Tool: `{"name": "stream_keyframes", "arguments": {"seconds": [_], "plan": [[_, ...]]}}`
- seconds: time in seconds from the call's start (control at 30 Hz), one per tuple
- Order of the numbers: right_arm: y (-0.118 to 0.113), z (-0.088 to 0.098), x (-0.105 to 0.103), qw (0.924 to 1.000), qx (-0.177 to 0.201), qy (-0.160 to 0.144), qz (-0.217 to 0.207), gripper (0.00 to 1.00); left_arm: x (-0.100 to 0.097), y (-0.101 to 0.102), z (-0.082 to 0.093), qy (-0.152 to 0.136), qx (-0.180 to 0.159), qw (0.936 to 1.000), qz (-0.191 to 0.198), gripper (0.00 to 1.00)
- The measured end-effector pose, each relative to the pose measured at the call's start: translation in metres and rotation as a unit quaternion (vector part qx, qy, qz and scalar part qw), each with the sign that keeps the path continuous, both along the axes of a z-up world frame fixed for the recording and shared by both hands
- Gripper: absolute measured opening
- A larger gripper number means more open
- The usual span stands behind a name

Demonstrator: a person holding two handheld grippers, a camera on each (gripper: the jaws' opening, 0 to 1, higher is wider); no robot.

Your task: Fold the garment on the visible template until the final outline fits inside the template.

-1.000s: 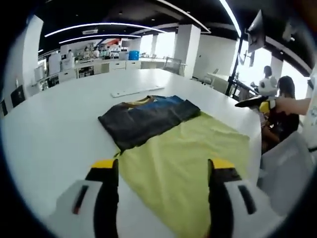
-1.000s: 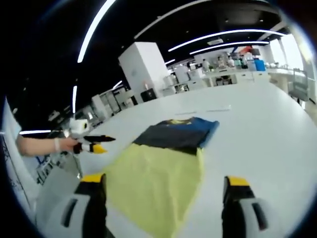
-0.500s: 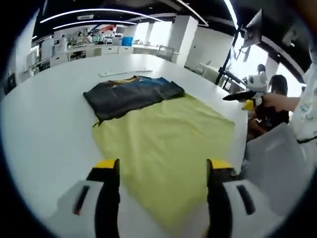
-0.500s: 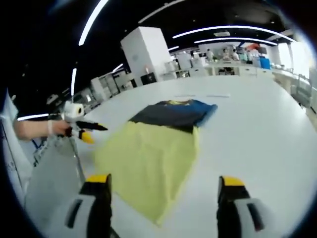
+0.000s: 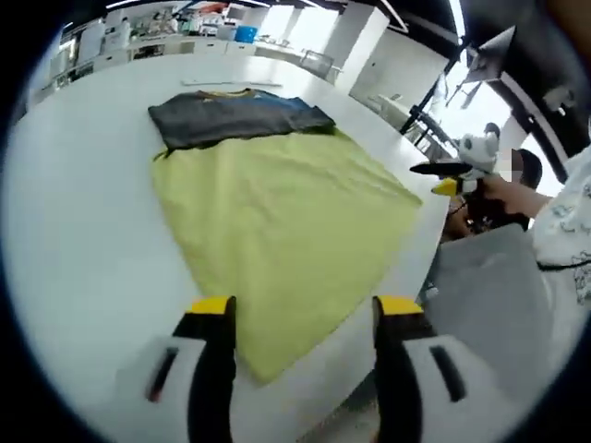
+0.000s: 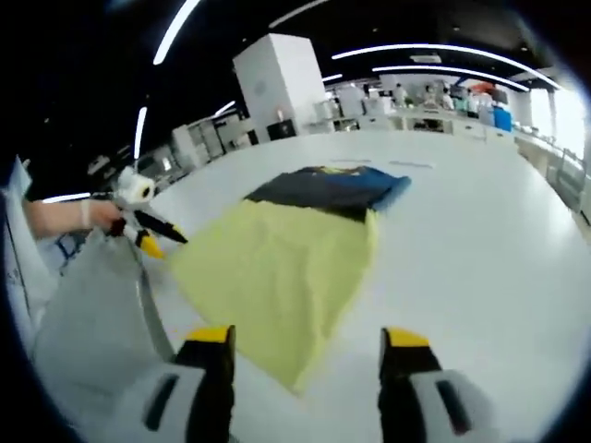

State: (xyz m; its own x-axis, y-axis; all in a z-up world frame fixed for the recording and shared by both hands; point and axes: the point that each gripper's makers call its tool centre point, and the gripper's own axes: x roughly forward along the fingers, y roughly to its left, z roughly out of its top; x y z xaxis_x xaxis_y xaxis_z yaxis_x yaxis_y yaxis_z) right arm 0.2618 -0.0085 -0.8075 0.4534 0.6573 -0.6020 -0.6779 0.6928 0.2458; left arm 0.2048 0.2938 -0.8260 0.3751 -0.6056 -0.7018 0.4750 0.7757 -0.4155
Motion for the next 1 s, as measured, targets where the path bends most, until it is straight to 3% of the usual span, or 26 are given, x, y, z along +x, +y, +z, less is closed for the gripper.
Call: {"name": "stream_keyframes", "arguments": {"seconds": [0.13,0.43,0.5,0.73,0.97,1.0], "plan": [[0.001,-0.002,-0.009,0.9999,-0.002,-0.010,0.005,0.52,-0.007,0.010,-0.003,0.010,0.004,0.9993,0.036,0.48],[0.001,-0.018,-0.020,0.9999,-0.003,0.015,-0.003,0.40,-0.018,0.039,-0.008,0.018,0.034,0.9961,0.080,0.43],[0.002,-0.019,-0.021,1.0000,-0.007,0.005,0.003,0.39,-0.019,0.037,-0.005,0.016,0.027,0.9959,0.085,0.41],[0.000,-0.024,-0.022,0.9998,-0.005,0.022,-0.001,0.35,-0.017,0.037,-0.005,0.024,0.017,0.9930,0.115,0.33],[-0.001,-0.031,-0.021,0.9993,0.000,0.036,-0.012,0.21,-0.020,0.040,-0.008,0.028,-0.015,0.9900,0.138,0.28],[0.000,-0.030,-0.023,0.9985,0.008,0.049,-0.022,0.19,-0.020,0.041,-0.008,0.031,-0.019,0.9891,0.143,0.28]]}}
